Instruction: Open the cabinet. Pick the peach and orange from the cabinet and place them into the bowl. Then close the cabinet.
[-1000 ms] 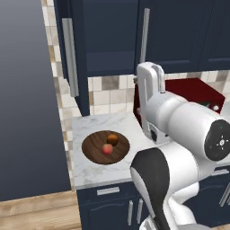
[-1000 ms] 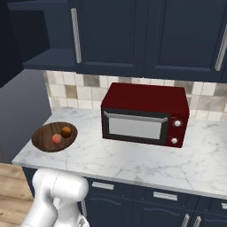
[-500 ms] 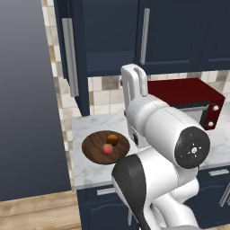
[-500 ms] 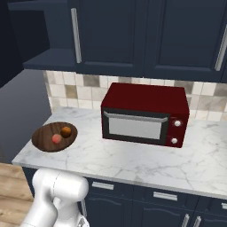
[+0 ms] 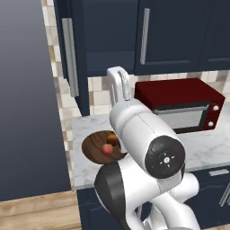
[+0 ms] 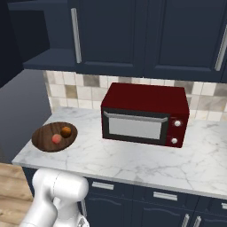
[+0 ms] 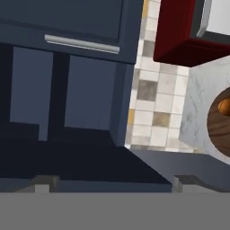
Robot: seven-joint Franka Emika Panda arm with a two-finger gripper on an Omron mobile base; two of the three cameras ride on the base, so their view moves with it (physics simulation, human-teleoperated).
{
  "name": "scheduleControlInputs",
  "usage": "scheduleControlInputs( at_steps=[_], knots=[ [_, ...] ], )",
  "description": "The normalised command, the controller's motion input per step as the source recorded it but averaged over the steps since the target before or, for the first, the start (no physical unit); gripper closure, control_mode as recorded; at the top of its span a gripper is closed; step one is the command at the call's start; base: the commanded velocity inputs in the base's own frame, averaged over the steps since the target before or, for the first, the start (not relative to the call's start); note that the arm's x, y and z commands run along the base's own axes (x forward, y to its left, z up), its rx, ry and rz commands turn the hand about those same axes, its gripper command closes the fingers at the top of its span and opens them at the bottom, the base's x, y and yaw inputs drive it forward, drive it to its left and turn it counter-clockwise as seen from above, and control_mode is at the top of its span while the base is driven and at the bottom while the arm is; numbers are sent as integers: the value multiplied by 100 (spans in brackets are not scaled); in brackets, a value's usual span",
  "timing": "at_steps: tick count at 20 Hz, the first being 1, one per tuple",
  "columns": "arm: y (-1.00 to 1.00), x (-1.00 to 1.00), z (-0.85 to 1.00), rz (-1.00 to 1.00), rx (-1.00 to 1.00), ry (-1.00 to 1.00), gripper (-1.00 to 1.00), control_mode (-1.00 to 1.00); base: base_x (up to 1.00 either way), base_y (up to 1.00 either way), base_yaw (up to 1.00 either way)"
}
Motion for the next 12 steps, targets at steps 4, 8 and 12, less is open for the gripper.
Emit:
scheduleControlInputs(
  at_steps=[4,8,12],
  knots=[
    [29,0,0,-6,0,0,-100,-100,0,0,0],
    [30,0,0,-7,0,0,-100,-100,0,0,0],
    [36,0,-4,-7,0,0,-100,-100,0,0,0]
  ],
)
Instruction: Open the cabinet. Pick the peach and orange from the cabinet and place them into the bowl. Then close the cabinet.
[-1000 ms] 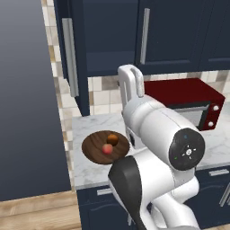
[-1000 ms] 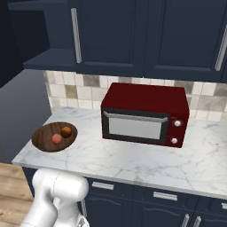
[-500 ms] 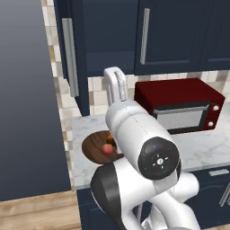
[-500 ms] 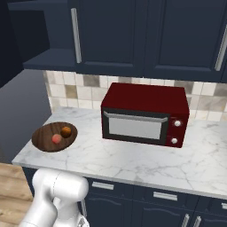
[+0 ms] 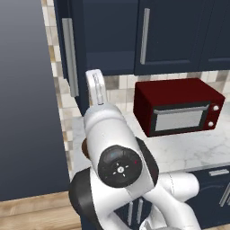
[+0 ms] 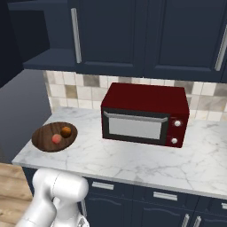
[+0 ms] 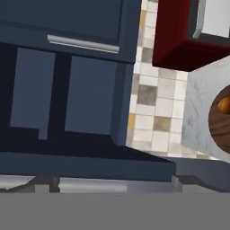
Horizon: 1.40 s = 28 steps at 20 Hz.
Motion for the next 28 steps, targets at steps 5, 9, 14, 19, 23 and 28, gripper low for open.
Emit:
scheduleControlInputs(
  at_steps=[5,9,14,19,23,28],
  knots=[
    [41,6,-13,-9,0,0,-100,-100,0,0,0],
    [30,24,-7,-10,0,0,-100,-100,0,0,0],
    [25,39,-4,-10,0,0,-100,-100,0,0,0],
    [26,39,-8,-10,0,0,-100,-100,0,0,0],
    [29,42,-16,-10,0,0,-100,-100,0,0,0],
    [22,42,-15,-8,0,0,-100,-100,0,0,0]
  ],
)
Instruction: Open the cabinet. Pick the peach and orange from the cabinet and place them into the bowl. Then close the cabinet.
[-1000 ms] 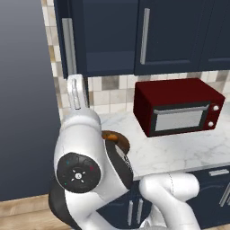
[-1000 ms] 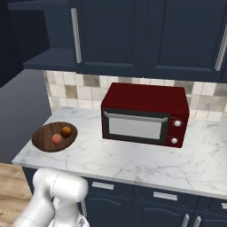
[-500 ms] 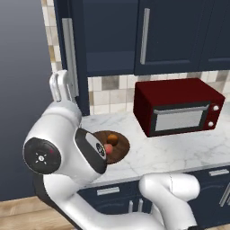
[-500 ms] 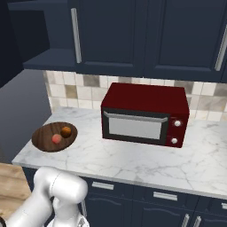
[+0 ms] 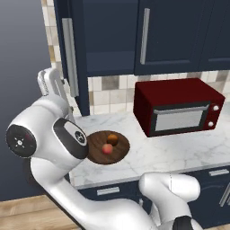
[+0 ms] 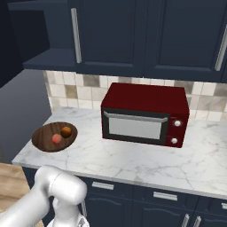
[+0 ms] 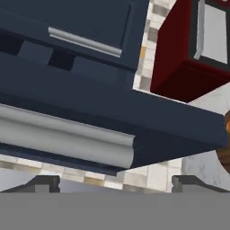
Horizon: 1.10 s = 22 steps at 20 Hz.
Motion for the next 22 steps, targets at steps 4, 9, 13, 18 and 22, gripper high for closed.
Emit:
scheduleControlInputs(
  at_steps=[4,9,13,18,22],
  knots=[
    [1,27,0,-9,0,0,-100,-100,0,0,0],
    [0,24,0,-9,0,0,-100,-100,0,0,0],
    [-8,10,0,-7,0,0,-100,-100,0,0,0],
    [-36,0,2,-7,0,0,-100,-100,0,0,0],
    [-58,0,2,-8,0,0,-100,-100,0,0,0]
  ],
)
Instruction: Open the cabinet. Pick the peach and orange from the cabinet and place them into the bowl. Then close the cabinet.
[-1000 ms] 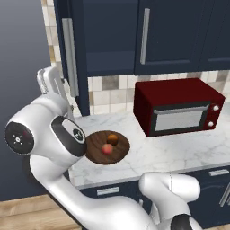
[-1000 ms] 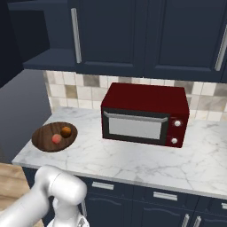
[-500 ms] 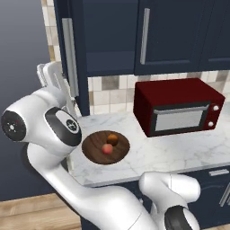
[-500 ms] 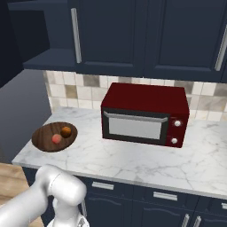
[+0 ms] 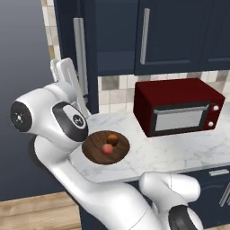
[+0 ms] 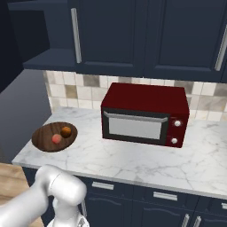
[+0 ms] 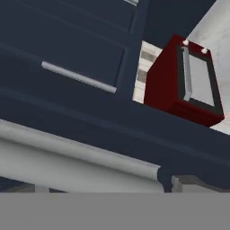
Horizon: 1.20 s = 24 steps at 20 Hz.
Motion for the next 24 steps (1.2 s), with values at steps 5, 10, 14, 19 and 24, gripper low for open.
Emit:
scheduleControlInputs(
  at_steps=[5,10,14,19,24],
  knots=[
    [-65,0,1,-8,0,0,-100,-100,0,0,0],
    [-64,0,2,-4,0,0,-100,-100,0,0,0],
    [-65,4,4,-1,0,0,-100,-100,0,0,0],
    [-71,5,12,-1,0,0,-100,-100,0,0,0],
    [-66,30,10,0,0,-1,-100,-100,0,0,0]
  ],
)
